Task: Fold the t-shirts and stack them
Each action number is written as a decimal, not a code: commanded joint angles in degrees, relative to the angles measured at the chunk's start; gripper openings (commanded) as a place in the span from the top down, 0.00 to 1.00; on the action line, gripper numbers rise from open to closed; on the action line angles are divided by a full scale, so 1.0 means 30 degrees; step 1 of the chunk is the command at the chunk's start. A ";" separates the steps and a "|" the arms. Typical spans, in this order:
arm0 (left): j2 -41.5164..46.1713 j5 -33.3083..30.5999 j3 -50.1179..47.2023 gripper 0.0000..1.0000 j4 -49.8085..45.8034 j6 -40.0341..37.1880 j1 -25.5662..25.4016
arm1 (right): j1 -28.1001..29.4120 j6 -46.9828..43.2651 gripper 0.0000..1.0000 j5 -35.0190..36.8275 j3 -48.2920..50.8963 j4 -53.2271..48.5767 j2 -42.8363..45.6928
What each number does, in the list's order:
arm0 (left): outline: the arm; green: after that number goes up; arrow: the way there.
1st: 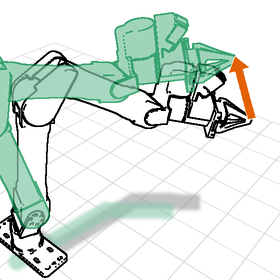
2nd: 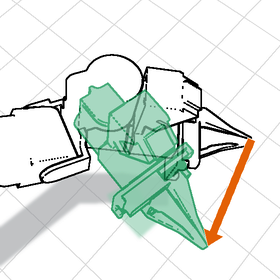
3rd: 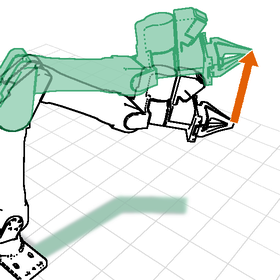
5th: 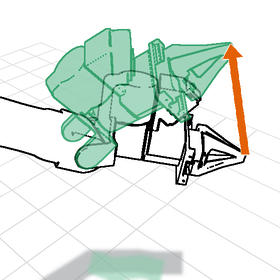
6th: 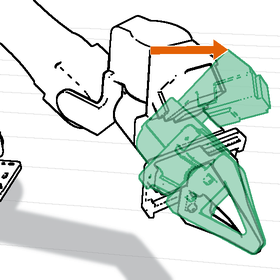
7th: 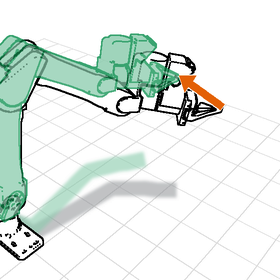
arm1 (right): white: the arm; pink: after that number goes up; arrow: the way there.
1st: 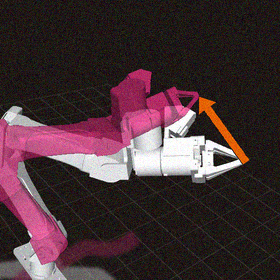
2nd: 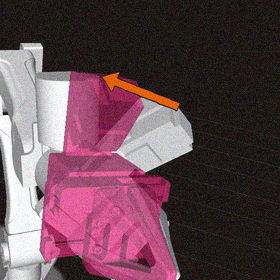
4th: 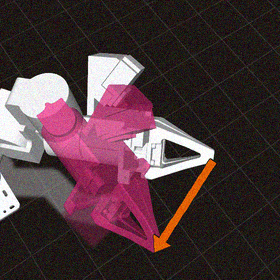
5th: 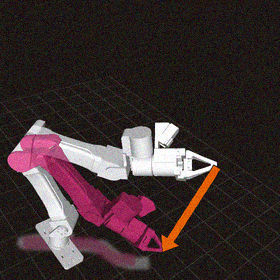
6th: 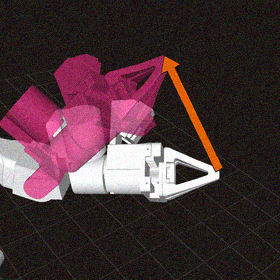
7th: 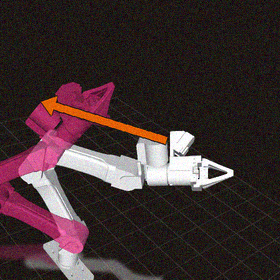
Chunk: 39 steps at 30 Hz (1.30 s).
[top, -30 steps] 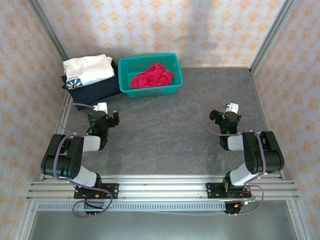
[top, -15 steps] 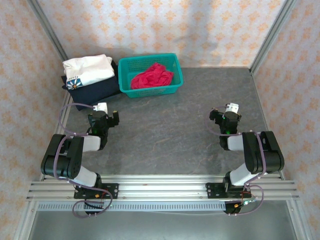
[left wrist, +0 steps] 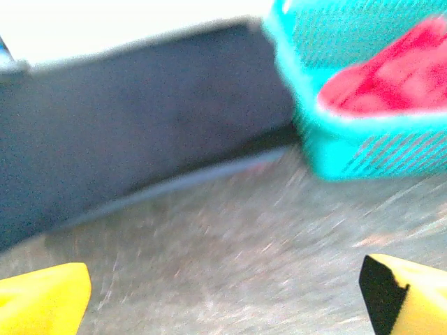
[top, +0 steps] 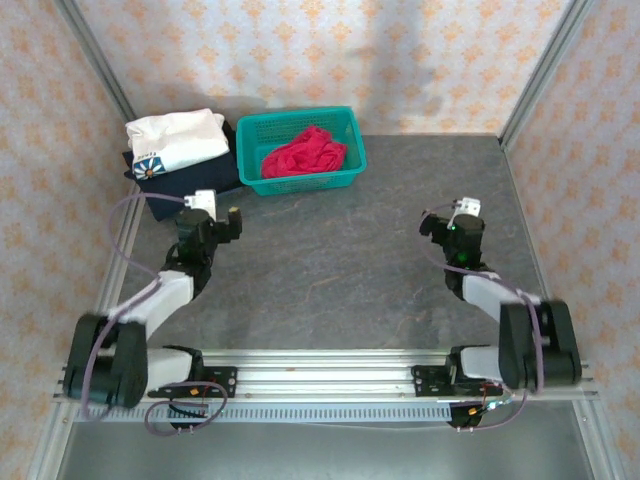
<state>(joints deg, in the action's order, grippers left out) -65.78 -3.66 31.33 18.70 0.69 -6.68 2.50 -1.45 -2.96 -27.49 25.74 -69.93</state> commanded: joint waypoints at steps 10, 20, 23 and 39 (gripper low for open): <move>-0.0664 0.3662 1.3264 0.00 -1.8487 0.7158 -0.2454 | 0.0652 0.6623 0.02 -0.9106 -1.2729 -1.5393 -0.2908; -1.1509 0.6455 2.5801 0.00 -2.2524 0.6840 -0.2797 | 0.2258 0.6592 0.10 -1.2494 -2.4041 -1.6591 -1.4801; -1.2320 0.6735 2.6143 0.00 -2.2023 0.7203 -0.2903 | 0.2719 0.6724 0.10 -1.2156 -2.5980 -1.6285 -1.6778; -1.2718 0.5731 2.5156 0.00 -2.1204 0.7559 -0.3253 | 0.3366 0.8499 0.58 -1.0604 -3.1901 -1.6236 -2.2659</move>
<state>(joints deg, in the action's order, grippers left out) -104.40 15.55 105.58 -44.84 22.72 -16.14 11.70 22.31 -35.75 -120.90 -23.57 -137.82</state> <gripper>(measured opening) 0.998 0.470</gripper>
